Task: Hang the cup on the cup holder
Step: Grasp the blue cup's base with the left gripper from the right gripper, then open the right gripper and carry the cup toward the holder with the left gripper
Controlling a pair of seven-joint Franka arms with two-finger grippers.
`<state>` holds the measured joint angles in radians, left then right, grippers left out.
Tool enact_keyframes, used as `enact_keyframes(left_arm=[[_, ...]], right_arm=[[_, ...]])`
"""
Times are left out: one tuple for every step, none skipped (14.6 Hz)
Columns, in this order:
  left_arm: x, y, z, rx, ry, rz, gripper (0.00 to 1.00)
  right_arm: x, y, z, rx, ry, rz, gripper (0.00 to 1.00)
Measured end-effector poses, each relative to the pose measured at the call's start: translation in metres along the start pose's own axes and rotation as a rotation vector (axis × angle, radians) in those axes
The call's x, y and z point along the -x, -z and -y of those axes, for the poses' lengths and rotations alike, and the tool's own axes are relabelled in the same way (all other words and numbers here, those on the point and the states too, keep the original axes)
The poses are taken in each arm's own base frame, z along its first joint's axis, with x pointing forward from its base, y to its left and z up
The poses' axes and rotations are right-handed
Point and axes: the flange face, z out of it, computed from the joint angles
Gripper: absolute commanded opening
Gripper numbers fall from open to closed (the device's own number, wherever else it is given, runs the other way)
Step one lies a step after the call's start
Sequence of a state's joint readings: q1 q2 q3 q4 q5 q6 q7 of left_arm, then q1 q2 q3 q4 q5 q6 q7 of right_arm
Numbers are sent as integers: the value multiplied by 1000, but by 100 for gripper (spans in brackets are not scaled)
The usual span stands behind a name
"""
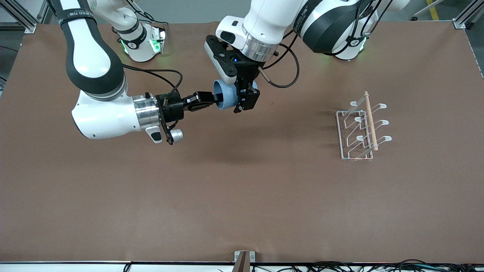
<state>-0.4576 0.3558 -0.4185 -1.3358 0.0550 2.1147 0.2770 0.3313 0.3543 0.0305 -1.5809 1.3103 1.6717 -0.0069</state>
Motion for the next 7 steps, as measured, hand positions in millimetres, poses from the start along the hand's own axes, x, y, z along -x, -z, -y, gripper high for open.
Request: enact_keyframes(left_arm=[[0,-1,-1,2,-8,5,70],[1,-1,-2,5,-23,10,62],[1,-1,-2,6,-26,14,62],[2,-2,-1,8,-28,23,61],[3,-2,-1,10,-34,30,60],[4,-2,-1,11,-35,41,60],[5,-2,0,12,-36,53,59]], right_arm=[[-1,0,0,0,-2,-4,5],[-1,0,0,1,-4,-7,6],[-1,-1,-1,1,-5,-6,7],[-1,-2,-1,2,-5,-4,8],[-1,-4,-2,2,-10,0,11],[0,-5,-2,2,-18,5,35],[0,-6,-2,3,-24,9,99]])
